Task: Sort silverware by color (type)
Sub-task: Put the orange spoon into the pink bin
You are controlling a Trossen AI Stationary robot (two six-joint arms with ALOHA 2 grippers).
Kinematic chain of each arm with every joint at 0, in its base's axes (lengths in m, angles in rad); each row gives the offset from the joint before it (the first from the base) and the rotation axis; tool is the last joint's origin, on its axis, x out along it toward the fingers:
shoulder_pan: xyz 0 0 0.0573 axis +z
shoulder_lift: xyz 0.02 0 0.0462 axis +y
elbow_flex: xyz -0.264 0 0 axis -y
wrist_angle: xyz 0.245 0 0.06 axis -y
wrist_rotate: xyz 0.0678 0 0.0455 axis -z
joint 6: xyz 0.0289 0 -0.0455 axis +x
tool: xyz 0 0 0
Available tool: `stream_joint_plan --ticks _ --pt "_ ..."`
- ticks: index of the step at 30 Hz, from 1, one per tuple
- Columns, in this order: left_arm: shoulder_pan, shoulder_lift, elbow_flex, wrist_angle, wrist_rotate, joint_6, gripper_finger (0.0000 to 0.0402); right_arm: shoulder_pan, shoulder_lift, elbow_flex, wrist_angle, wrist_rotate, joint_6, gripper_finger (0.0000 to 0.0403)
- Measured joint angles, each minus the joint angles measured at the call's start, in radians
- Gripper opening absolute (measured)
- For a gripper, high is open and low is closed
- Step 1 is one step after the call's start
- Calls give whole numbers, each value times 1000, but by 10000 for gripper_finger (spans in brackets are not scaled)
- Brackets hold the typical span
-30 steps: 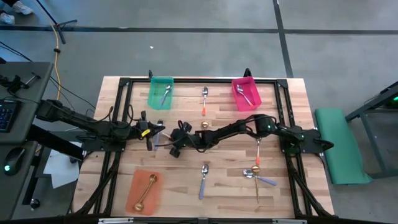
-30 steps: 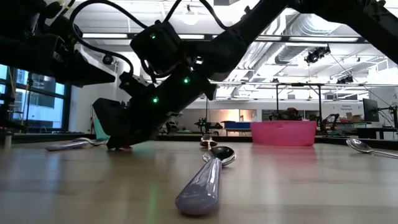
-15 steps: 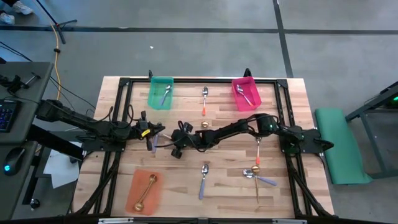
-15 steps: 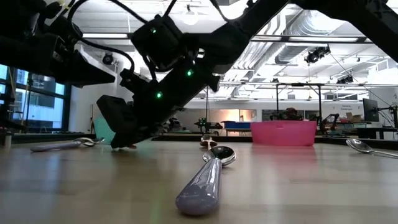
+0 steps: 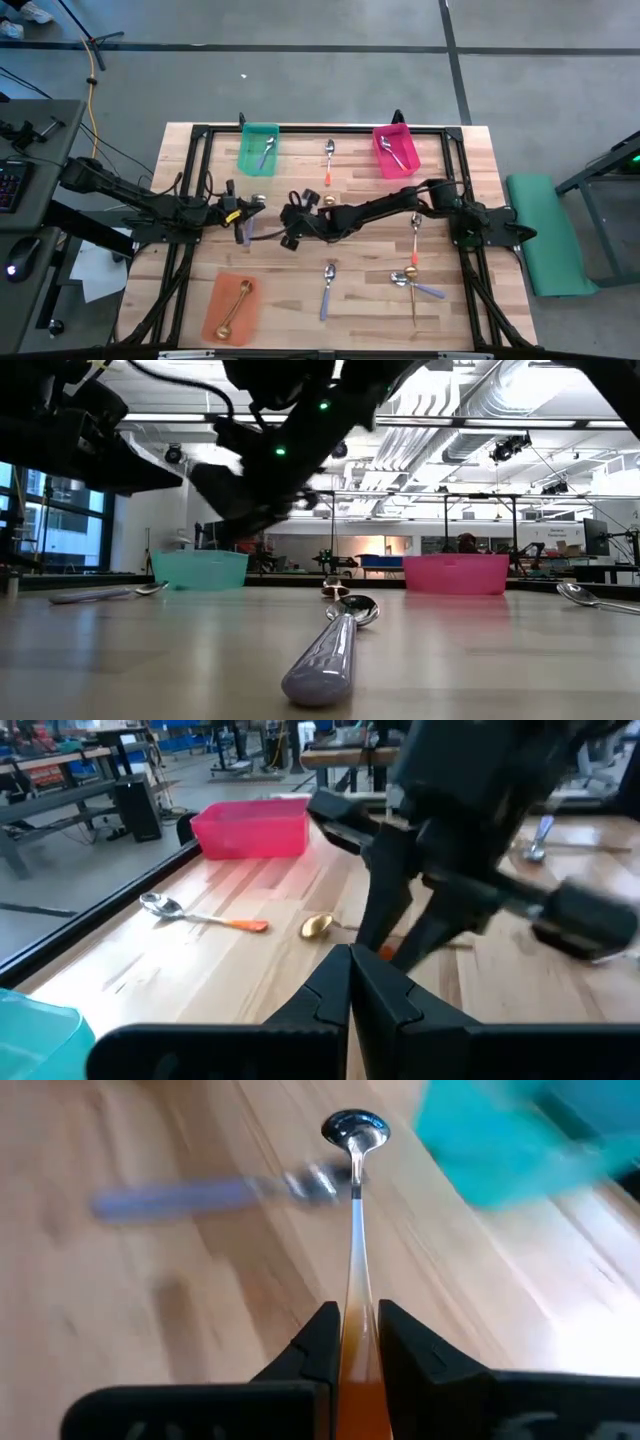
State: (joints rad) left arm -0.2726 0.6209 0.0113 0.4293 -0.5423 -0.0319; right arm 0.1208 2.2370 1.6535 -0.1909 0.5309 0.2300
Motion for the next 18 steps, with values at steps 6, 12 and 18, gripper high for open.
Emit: stream_joint_plan --ticks 6,12,18 --pt "0 -32 0 31 -4 18 0 -2 -71 0 -237 129 63 26" --pt "0 -50 0 33 -2 27 0 -3 -136 0 -451 274 159 21" --pt "0 -50 0 28 0 29 0 -14 -141 -32 -453 290 188 14"
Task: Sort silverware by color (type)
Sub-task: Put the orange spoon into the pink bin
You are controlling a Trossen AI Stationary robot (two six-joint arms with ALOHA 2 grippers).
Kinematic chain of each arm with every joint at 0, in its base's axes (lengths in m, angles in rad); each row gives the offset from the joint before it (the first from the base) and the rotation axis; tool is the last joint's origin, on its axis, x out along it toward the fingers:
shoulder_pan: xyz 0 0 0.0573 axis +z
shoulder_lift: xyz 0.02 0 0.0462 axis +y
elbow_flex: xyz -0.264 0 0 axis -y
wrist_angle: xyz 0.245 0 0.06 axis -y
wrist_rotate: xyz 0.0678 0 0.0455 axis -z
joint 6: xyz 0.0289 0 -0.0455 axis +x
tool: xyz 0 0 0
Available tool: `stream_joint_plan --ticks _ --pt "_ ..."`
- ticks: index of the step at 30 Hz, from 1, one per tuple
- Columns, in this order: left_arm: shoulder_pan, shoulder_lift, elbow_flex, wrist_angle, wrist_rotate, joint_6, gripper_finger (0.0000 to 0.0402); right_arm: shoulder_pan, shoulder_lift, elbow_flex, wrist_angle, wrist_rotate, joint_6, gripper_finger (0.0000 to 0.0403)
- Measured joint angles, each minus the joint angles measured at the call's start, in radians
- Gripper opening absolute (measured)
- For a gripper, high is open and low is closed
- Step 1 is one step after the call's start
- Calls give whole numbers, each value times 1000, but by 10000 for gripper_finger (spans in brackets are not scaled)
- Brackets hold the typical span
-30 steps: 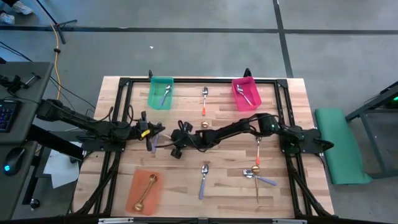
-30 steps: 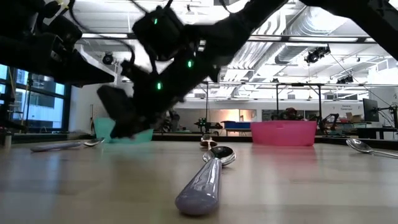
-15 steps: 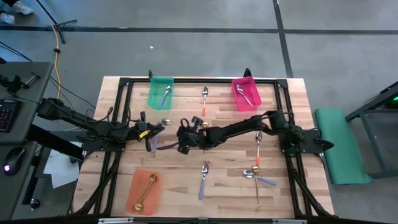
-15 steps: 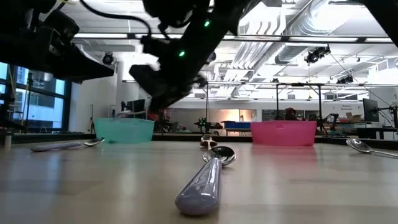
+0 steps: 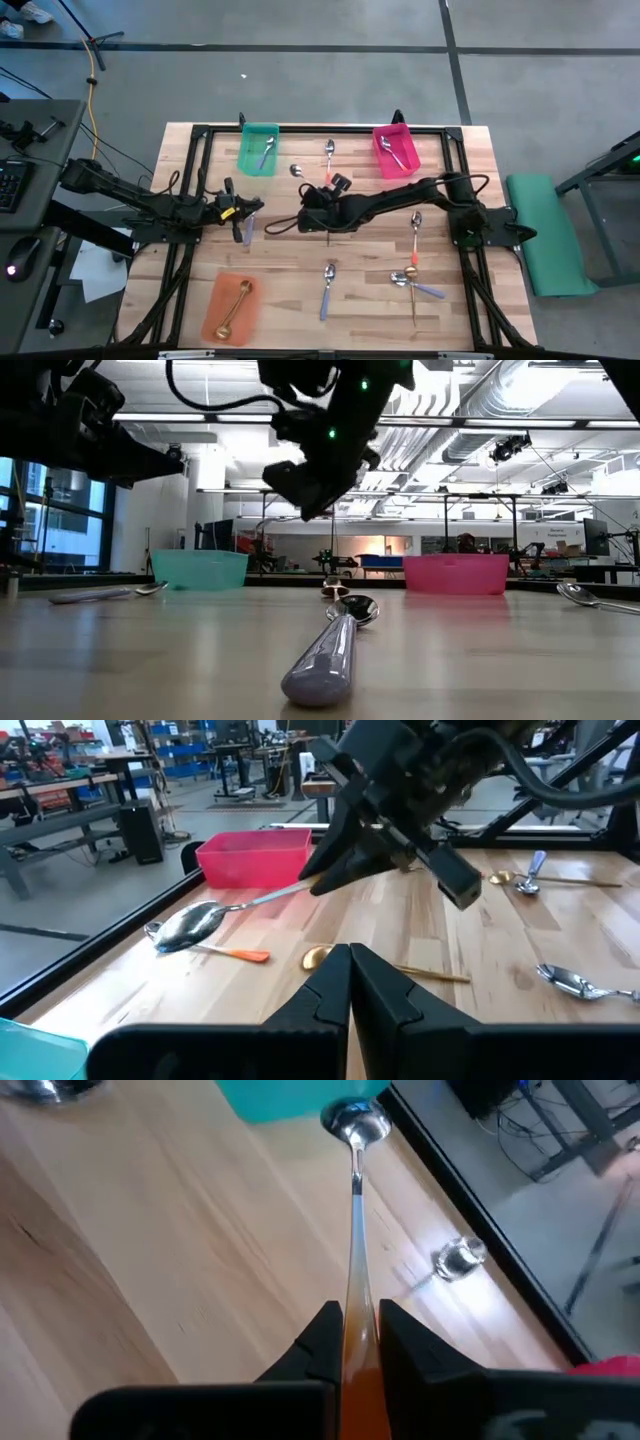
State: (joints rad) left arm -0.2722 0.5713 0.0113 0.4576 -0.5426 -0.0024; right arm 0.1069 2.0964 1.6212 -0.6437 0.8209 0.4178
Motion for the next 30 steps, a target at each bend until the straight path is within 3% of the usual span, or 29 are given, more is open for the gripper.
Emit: stream_joint_plan --ticks 4,9,17,20,25,30 --pt "0 0 0 2 2 -2 0 -25 -46 -158 168 -23 -14 11" --pt "0 0 0 10 2 -3 0 -49 -228 -413 419 -47 -32 3" --pt "0 0 0 12 2 -20 0 -99 -633 -730 394 -17 48 4" --pt "0 0 0 11 2 -23 0 -115 -737 -816 433 -66 73 3" --pt "0 0 0 12 9 -22 0 -116 -764 -890 588 -190 42 5" --pt "0 0 0 10 10 -22 0 -155 -692 -848 647 -293 -80 43"
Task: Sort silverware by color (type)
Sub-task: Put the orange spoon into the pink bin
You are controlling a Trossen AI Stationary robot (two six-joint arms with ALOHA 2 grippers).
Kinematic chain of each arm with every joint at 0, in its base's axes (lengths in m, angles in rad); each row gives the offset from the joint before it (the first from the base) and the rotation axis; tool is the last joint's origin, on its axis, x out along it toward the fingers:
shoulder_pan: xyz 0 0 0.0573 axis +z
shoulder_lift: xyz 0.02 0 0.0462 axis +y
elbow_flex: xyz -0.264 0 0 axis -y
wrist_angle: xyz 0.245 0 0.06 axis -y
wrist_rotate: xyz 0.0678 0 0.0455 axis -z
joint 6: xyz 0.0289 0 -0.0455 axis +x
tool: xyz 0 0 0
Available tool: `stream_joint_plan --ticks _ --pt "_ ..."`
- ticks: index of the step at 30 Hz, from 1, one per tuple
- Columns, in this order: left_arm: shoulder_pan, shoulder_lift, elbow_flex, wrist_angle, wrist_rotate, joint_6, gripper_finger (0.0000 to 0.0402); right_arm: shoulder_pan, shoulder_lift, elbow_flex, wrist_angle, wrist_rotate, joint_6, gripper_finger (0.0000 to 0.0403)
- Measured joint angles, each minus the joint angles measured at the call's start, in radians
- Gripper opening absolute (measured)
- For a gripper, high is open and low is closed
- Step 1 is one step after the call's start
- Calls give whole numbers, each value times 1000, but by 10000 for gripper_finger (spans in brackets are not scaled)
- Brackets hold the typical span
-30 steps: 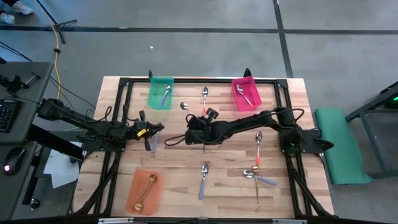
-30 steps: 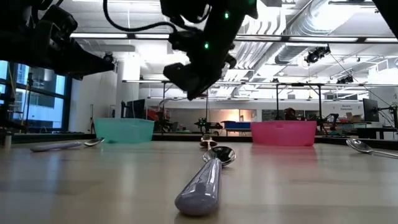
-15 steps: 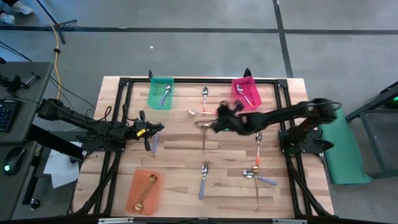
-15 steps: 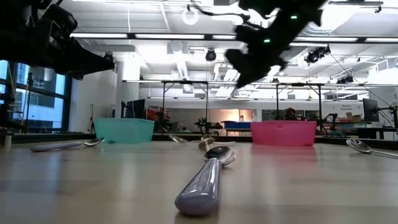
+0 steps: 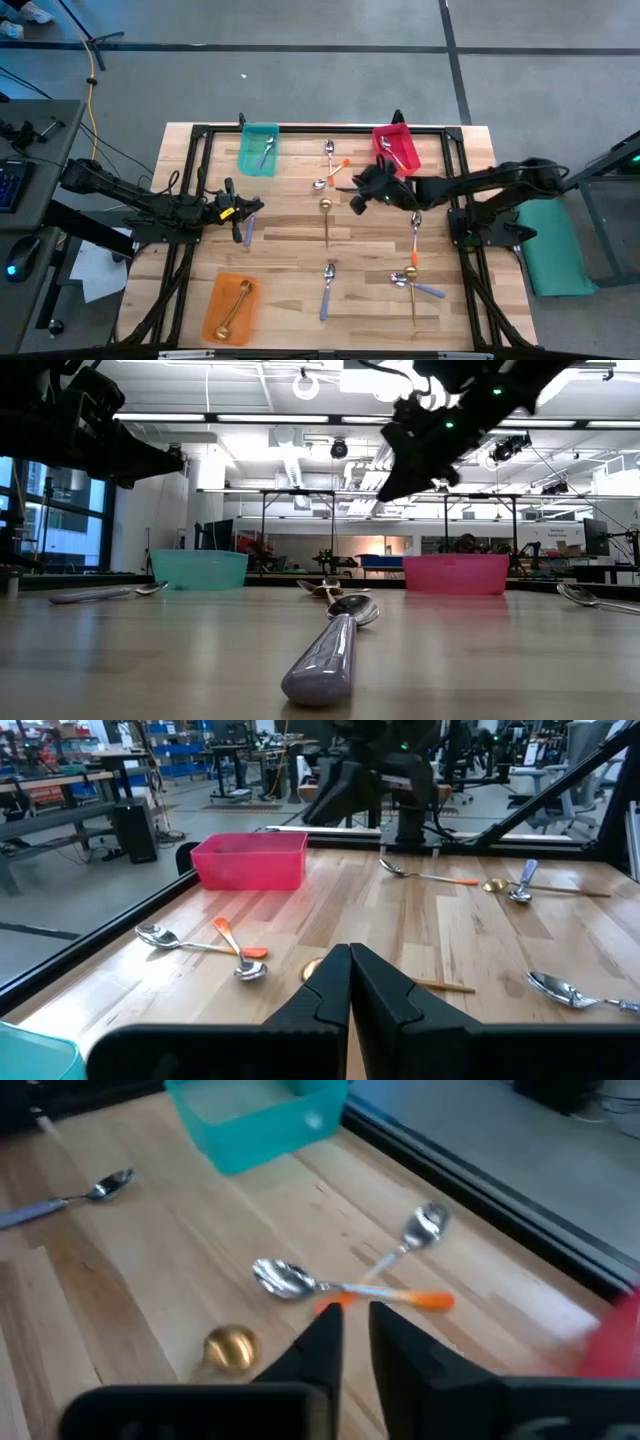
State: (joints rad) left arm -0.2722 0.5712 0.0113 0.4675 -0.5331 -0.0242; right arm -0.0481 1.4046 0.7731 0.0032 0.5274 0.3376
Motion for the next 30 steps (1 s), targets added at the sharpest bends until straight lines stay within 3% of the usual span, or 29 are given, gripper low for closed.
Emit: stream_joint_plan --ticks 7,11,22,30 --pt "0 0 0 -2 34 0 0 -130 136 205 -166 -246 -188 126" --pt "0 0 0 -7 54 1 0 -204 253 364 -346 -370 -376 153" --pt "0 0 0 -38 60 -2 0 -347 595 775 -709 -544 -762 139" --pt "0 0 0 -38 60 -8 0 -386 694 869 -787 -571 -904 128"
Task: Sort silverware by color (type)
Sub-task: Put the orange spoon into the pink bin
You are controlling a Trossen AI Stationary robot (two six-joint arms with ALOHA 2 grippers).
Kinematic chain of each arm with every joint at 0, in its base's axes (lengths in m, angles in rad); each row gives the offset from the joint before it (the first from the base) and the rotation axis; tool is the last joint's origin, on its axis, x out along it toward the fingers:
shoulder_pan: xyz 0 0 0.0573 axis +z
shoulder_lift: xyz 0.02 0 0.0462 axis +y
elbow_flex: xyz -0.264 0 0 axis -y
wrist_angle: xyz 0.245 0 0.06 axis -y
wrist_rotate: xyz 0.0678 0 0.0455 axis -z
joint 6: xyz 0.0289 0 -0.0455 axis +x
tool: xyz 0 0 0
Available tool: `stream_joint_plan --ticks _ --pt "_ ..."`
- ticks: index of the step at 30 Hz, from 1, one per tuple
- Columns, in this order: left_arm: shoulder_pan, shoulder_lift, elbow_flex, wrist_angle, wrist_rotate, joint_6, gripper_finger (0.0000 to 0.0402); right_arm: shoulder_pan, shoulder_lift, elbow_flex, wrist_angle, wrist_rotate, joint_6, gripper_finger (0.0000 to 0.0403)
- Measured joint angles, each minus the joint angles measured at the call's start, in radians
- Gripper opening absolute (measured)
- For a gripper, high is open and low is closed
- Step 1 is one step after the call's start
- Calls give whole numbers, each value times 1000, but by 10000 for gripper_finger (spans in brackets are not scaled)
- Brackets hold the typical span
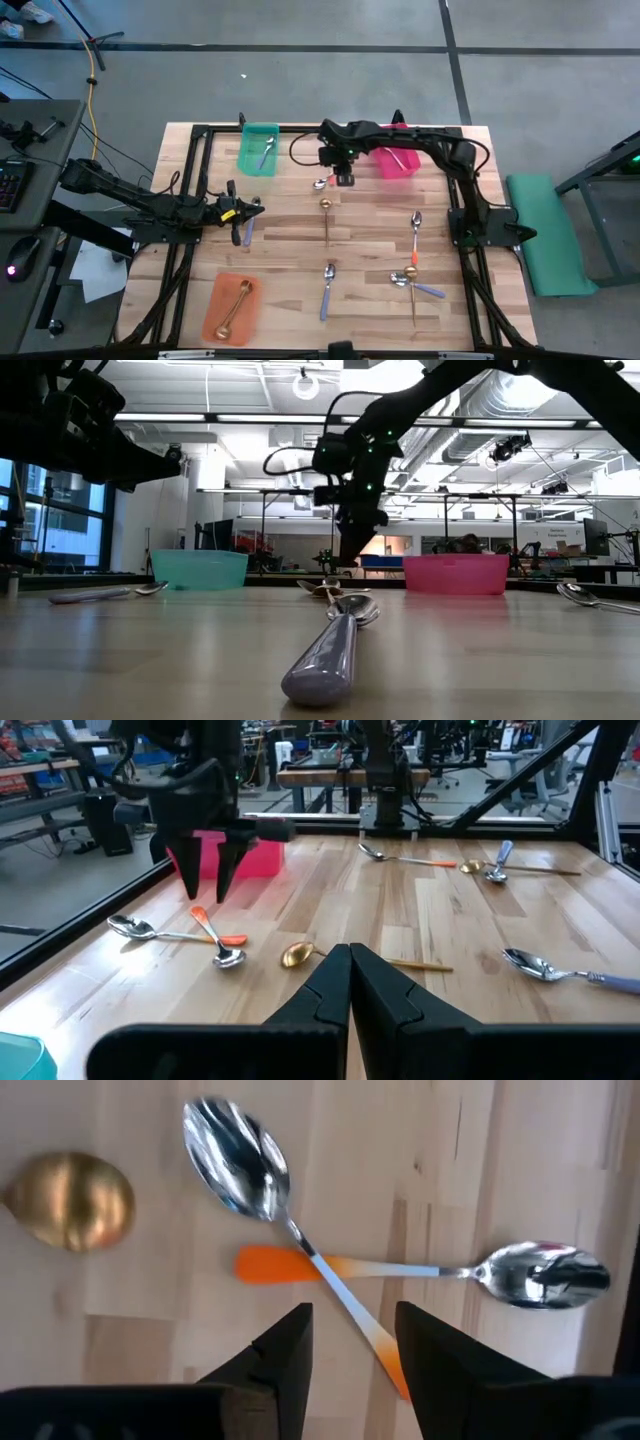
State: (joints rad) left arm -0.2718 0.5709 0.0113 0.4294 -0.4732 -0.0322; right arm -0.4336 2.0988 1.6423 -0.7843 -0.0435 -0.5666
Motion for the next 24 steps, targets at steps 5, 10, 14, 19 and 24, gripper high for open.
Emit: stream_joint_plan --ticks 5,10,14,19,24 --pt "0 0 0 0 0 0 0 -26 9 -2 -1 -38 -21 128" --pt "0 0 0 0 0 0 0 -45 21 -3 4 -54 -40 129" --pt "0 0 0 1 0 0 0 -51 42 -3 19 -68 -49 129" --pt "0 0 0 -2 0 4 0 -51 81 -3 32 -80 -70 129" --pt "2 0 0 -3 0 9 0 -50 98 -2 42 -76 -81 129"
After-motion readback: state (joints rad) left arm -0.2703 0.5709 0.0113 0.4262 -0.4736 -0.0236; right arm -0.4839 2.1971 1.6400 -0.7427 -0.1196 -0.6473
